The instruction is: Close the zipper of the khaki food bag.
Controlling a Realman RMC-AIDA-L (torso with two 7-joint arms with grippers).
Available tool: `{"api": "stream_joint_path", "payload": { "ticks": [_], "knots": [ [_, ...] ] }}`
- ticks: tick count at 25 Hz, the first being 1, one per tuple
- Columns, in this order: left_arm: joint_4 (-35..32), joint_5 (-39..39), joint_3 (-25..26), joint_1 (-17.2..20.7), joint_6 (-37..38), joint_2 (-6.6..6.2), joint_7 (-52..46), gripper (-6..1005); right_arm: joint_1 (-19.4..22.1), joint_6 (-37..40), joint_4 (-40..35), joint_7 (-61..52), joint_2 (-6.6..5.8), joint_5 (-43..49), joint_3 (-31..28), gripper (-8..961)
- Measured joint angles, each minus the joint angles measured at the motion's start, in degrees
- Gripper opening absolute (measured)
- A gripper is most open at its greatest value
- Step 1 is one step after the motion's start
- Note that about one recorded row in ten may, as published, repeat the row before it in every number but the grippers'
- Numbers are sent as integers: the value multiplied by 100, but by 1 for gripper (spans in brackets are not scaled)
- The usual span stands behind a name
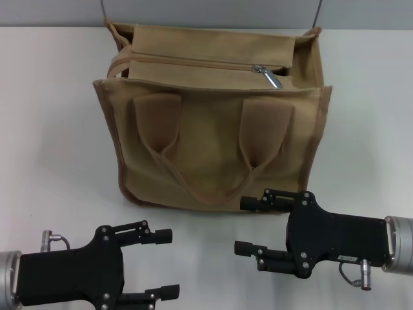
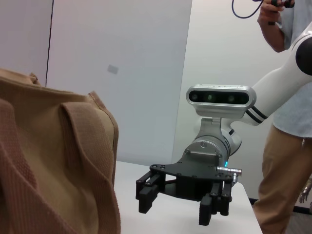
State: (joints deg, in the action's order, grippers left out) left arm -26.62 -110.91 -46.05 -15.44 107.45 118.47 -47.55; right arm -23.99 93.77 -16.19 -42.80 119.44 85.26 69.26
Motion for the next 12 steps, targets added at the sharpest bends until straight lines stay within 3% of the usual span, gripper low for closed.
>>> {"api": "stream_joint_path", "payload": {
  "ticks": [12],
  "knots": [
    [0,13,13,-38,-6,0,0,756,-12,-45,2,1,6,0,-1,660]
  ]
}}
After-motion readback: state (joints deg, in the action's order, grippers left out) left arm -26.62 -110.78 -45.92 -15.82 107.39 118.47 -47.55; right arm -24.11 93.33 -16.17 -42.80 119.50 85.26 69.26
